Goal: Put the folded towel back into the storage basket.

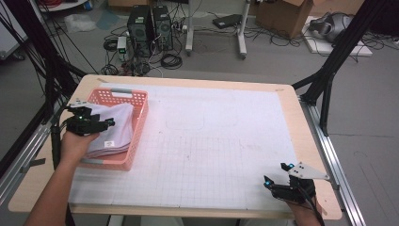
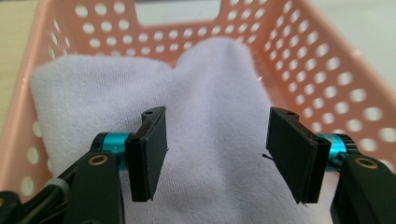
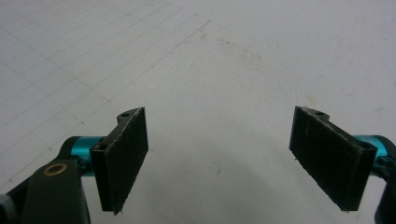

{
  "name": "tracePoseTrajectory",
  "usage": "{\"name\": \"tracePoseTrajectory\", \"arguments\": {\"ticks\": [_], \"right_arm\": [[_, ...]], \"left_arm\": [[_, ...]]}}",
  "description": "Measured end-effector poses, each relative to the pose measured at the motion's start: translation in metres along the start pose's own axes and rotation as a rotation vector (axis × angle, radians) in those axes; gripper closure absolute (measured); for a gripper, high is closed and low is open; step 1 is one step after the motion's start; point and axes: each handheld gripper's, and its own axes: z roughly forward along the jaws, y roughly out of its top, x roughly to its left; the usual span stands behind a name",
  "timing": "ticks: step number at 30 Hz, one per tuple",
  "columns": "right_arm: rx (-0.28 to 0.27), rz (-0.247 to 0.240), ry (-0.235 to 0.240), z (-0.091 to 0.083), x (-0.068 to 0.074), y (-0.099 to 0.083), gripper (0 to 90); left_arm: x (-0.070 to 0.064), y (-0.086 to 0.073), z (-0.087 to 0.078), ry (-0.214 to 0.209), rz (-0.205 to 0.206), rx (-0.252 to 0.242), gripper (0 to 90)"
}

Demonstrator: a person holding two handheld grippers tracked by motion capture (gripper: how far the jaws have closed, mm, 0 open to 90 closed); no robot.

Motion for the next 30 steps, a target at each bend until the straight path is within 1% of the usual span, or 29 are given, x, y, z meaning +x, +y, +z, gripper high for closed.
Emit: {"name": "tracePoseTrajectory", "arguments": {"ticks": [3,6,9,11,12,15,16,17,18,20,21,22,23,24,25,26,27,28,29,30], "right_arm": [[-0.001,-0.001,-0.002,0.000,-0.001,0.000,18.7],[0.001,-0.001,-0.001,0.000,-0.001,0.000,18.7],[0.003,-0.001,0.002,0.001,-0.001,-0.001,18.7],[0.003,-0.004,0.005,0.002,0.000,0.000,18.7],[0.006,-0.005,0.004,0.002,0.000,0.000,18.7],[0.007,-0.003,0.009,0.002,0.000,0.000,18.7],[0.009,-0.002,0.007,0.002,0.000,0.000,18.8],[0.008,-0.004,0.006,0.002,0.000,0.000,18.7],[0.008,-0.003,0.006,0.002,0.000,0.000,18.7],[0.009,0.000,0.007,0.002,0.000,0.000,18.7],[0.008,-0.002,0.007,0.003,0.000,0.000,18.7],[0.010,0.000,0.005,0.003,0.001,0.000,18.7],[0.008,-0.005,0.007,0.003,0.001,0.000,18.7],[0.010,-0.008,0.008,0.004,0.001,0.000,18.7],[0.012,-0.004,0.009,0.004,0.001,0.000,18.7],[0.010,-0.005,0.008,0.004,0.001,0.000,18.7],[0.010,-0.006,0.007,0.004,0.000,0.000,18.7],[0.012,-0.003,0.006,0.003,0.000,-0.001,18.7],[0.011,-0.004,0.006,0.003,0.000,-0.001,18.7],[0.012,-0.002,0.007,0.003,0.000,-0.001,18.7]], "left_arm": [[-0.003,-0.002,0.014,0.030,0.017,0.086,36.5],[-0.007,-0.003,0.022,0.039,0.018,0.105,35.7],[-0.007,-0.003,0.026,0.024,0.019,0.117,35.7],[-0.007,-0.003,0.027,0.004,0.024,0.116,37.0],[-0.007,-0.003,0.027,-0.011,0.026,0.111,37.9],[-0.009,-0.004,0.029,-0.080,0.053,0.110,44.6],[-0.009,-0.004,0.029,-0.080,0.053,0.110,46.7],[-0.011,-0.004,0.030,-0.137,0.062,0.110,48.5],[-0.011,-0.005,0.030,-0.159,0.067,0.111,49.2],[-0.013,-0.005,0.030,-0.190,0.080,0.111,49.9],[-0.013,-0.005,0.030,-0.204,0.083,0.107,50.1],[-0.014,-0.005,0.030,-0.226,0.094,0.103,50.8],[-0.014,-0.005,0.030,-0.258,0.108,0.093,53.4],[-0.015,-0.005,0.029,-0.283,0.124,0.081,53.5],[-0.015,-0.005,0.028,-0.293,0.135,0.065,53.2],[-0.015,-0.005,0.027,-0.275,0.139,0.051,51.2],[-0.014,-0.004,0.026,-0.232,0.130,0.036,48.5],[-0.012,-0.003,0.025,-0.184,0.103,0.030,44.6],[-0.010,-0.003,0.025,-0.158,0.071,0.028,41.3],[-0.007,-0.003,0.025,-0.136,0.065,0.037,41.3]]}}
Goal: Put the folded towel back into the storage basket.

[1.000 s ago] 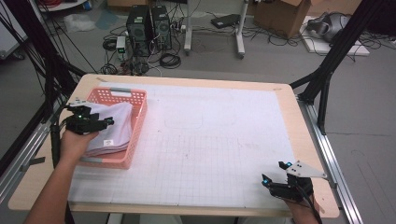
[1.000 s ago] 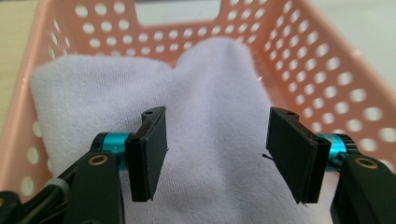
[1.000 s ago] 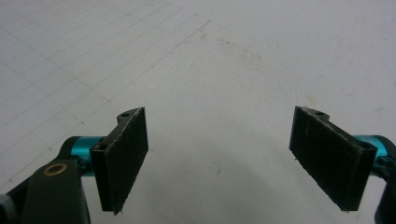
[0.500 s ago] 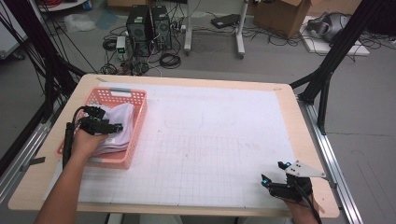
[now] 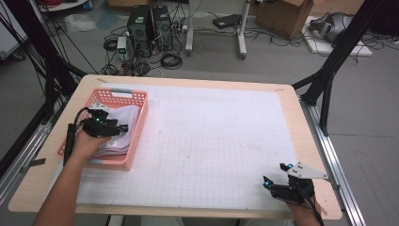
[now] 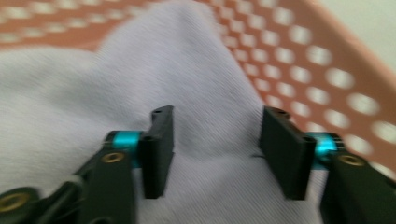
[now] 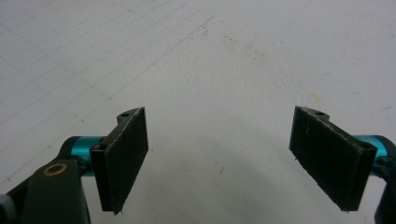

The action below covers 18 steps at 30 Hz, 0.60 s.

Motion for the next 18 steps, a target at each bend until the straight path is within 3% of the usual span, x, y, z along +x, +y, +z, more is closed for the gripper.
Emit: {"name": "tracePoseTrajectory", "arguments": {"ticks": [3,5,8,10,14,16,18], "right_arm": [[-0.003,-0.002,-0.001,0.000,0.000,0.000,18.8],[-0.001,-0.001,0.001,0.000,-0.001,0.000,18.7],[0.002,-0.002,0.000,0.000,-0.001,-0.001,18.7],[0.003,0.001,0.000,0.000,-0.001,-0.001,18.7],[0.002,0.006,-0.001,-0.001,-0.002,-0.002,18.7],[-0.003,0.007,-0.001,-0.002,-0.002,-0.001,18.7],[-0.004,0.005,-0.002,-0.003,-0.003,-0.001,18.7]], "left_arm": [[0.004,-0.001,0.002,0.082,-0.042,0.045,37.8],[0.005,-0.001,0.004,0.139,-0.042,0.064,38.9],[0.006,-0.002,0.006,0.207,-0.012,0.082,38.7],[0.007,-0.002,0.007,0.218,0.004,0.089,38.0],[0.010,-0.002,0.005,0.200,-0.030,0.065,36.9],[0.011,-0.001,-0.002,0.165,-0.062,0.002,35.3],[0.012,0.001,-0.013,0.139,-0.094,-0.113,35.2]]}}
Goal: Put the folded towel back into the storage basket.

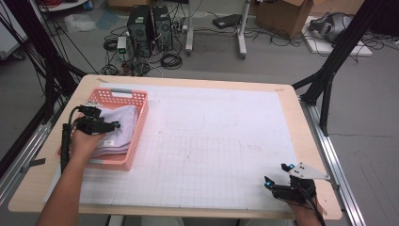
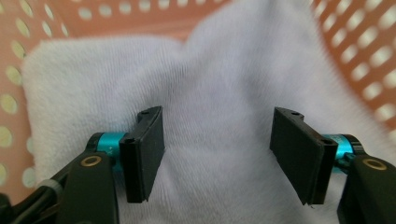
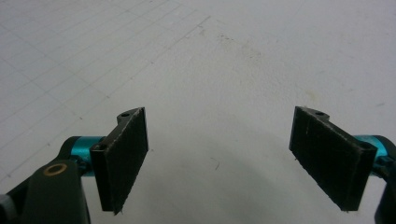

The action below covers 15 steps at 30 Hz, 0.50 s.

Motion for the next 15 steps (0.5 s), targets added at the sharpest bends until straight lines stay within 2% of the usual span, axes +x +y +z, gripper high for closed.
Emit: {"name": "tracePoseTrajectory", "arguments": {"ticks": [3,6,8,11,15], "right_arm": [[0.002,0.003,0.000,0.000,0.001,0.000,18.7],[-0.002,-0.004,0.002,0.001,0.002,0.001,18.7],[0.001,-0.010,0.003,0.001,0.002,0.001,18.7],[-0.001,-0.012,0.004,0.000,0.003,0.002,18.7],[-0.011,-0.012,-0.002,-0.001,0.002,0.002,18.7]], "left_arm": [[0.003,0.006,-0.019,-0.054,-0.063,-0.167,33.5],[0.001,0.010,-0.037,-0.098,-0.084,-0.292,30.3],[-0.003,0.011,-0.047,-0.139,-0.076,-0.343,26.6],[-0.012,0.011,-0.058,-0.150,-0.056,-0.390,20.4],[-0.031,0.009,-0.070,-0.180,-0.010,-0.445,20.1]]}}
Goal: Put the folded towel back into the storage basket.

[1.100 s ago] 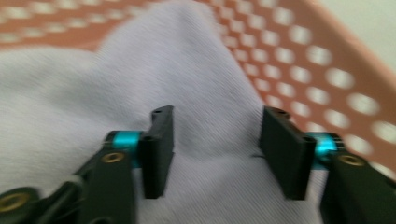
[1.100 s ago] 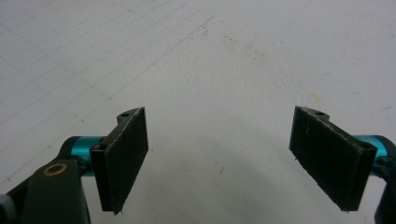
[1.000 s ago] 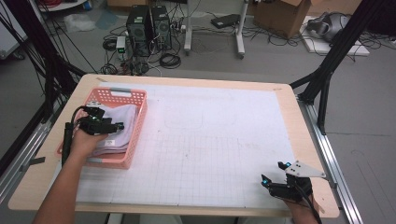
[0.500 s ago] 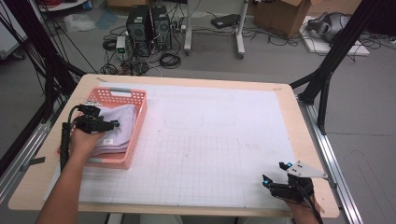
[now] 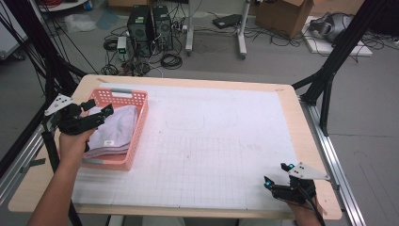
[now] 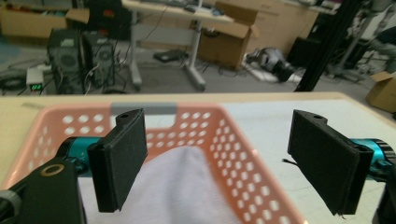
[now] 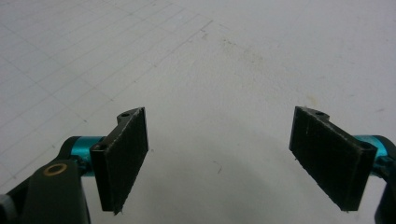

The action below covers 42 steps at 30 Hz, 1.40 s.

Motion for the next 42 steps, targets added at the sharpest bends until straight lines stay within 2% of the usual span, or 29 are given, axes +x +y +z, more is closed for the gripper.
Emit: {"name": "tracePoseTrajectory", "arguments": {"ticks": [1,3,8,18,20,21,22,26,32,35,42], "right_arm": [[-0.002,0.000,0.001,0.000,0.000,0.000,18.7],[-0.008,0.000,0.000,-0.001,-0.001,0.000,18.7],[-0.021,0.001,0.005,-0.001,-0.002,0.000,18.7],[-0.052,0.011,0.019,-0.002,-0.003,0.003,18.7],[-0.060,0.013,0.021,-0.002,-0.004,0.004,18.7],[-0.059,0.014,0.019,-0.002,-0.003,0.004,18.7],[-0.061,0.006,0.019,-0.002,-0.003,0.005,18.7],[-0.058,0.002,0.022,-0.002,0.000,0.005,18.7],[-0.064,0.002,0.022,-0.003,0.001,0.006,18.8],[-0.066,0.001,0.022,-0.003,0.001,0.006,18.7],[-0.069,0.006,0.020,-0.003,0.000,0.005,18.7]], "left_arm": [[-0.009,0.000,-0.002,-0.008,0.023,-0.014,20.2],[-0.021,-0.001,-0.004,-0.032,0.043,-0.034,20.1],[-0.052,-0.009,-0.001,-0.100,0.100,-0.042,20.1],[-0.108,-0.031,0.007,-0.277,0.128,-0.024,21.4],[-0.118,-0.034,0.008,-0.304,0.139,-0.022,21.4],[-0.118,-0.034,0.008,-0.304,0.139,-0.022,21.4],[-0.128,-0.039,0.008,-0.332,0.143,-0.019,21.4],[-0.145,-0.053,0.010,-0.383,0.153,-0.006,21.4],[-0.161,-0.071,0.016,-0.421,0.174,0.013,21.5],[-0.164,-0.077,0.018,-0.443,0.178,0.028,21.7],[-0.169,-0.090,0.021,-0.464,0.183,0.055,22.0]]}}
